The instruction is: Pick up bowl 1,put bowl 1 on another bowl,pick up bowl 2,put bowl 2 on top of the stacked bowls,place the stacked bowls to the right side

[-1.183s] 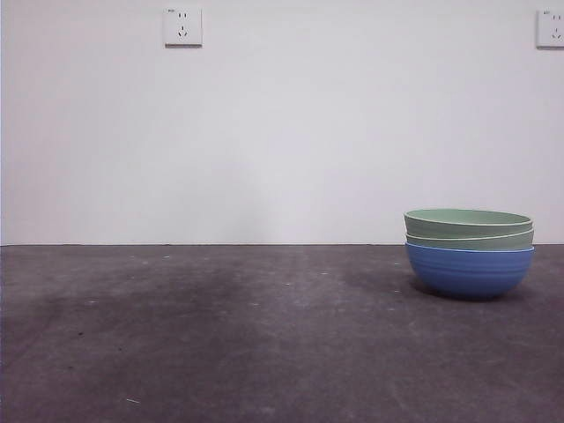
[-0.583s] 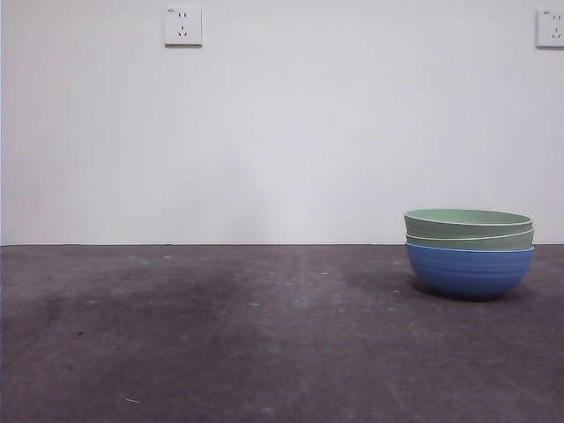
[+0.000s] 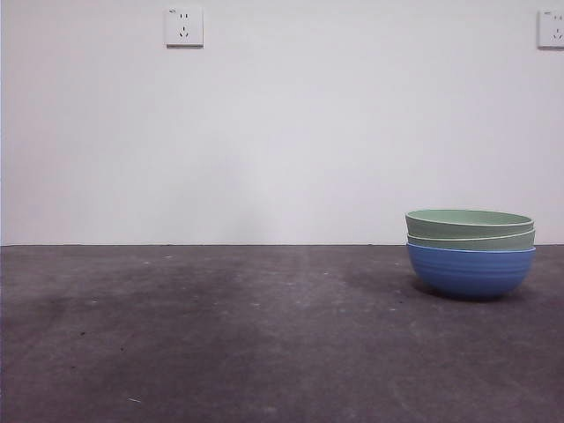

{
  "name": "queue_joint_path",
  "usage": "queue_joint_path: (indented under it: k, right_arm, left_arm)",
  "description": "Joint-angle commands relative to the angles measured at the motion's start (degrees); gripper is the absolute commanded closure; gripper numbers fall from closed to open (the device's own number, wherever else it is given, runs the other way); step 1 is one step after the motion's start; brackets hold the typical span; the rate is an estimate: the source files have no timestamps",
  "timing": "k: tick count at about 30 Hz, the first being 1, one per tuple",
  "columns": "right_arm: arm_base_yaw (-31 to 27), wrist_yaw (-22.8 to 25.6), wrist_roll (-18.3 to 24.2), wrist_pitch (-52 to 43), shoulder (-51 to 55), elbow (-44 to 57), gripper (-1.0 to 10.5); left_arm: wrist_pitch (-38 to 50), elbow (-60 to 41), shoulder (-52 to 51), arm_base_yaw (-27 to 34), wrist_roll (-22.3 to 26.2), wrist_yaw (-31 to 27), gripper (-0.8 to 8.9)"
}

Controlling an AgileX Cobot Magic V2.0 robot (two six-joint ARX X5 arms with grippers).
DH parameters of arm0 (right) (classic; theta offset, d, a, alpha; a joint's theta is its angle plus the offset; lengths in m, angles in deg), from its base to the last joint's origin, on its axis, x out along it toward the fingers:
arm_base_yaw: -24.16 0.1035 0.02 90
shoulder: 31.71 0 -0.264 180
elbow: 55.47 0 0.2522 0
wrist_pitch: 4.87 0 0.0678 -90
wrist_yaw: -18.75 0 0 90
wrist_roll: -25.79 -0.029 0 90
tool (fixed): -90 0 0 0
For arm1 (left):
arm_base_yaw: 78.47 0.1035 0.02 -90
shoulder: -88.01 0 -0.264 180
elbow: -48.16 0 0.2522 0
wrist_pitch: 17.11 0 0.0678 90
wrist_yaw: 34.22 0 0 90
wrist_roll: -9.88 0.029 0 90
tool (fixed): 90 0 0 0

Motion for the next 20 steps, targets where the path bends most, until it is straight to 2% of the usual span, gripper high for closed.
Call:
queue_joint_path:
  k: [1, 3, 5, 8, 10, 15, 20]
  right_arm:
    - [0.09, 0.11, 0.31, 0.63, 0.09, 0.24, 9.5]
    - [0.09, 0.11, 0.31, 0.66, 0.07, 0.24, 9.5]
    - [0.09, 0.13, 0.31, 0.66, 0.09, 0.24, 9.5]
    - [0.09, 0.13, 0.31, 0.63, 0.09, 0.24, 9.5]
    - [0.09, 0.13, 0.31, 0.63, 0.09, 0.24, 9.5]
    - [0.09, 0.13, 0.31, 0.66, 0.09, 0.24, 9.5]
    - [0.09, 0.13, 0.31, 0.66, 0.09, 0.24, 9.5]
  left_arm:
    - [12.22, -1.2, -4.07, 4.92, 4.33, 0.48, 8.17]
    - [22.6, -5.53, -8.37, 10.45, 4.24, 0.57, 8.17]
    - [32.59, -14.01, -13.99, 16.24, 4.24, 0.31, 8.17]
    - [41.13, -25.27, -20.98, 21.4, 4.26, -0.17, 8.17]
    - [45.31, -32.98, -25.64, 24.5, 4.33, -0.55, 8.17]
    - [53.0, -51.95, -36.3, 29.46, 4.2, -7.32, 8.17]
    - [58.4, -69.44, -46.66, 31.04, 3.54, -7.8, 8.17]
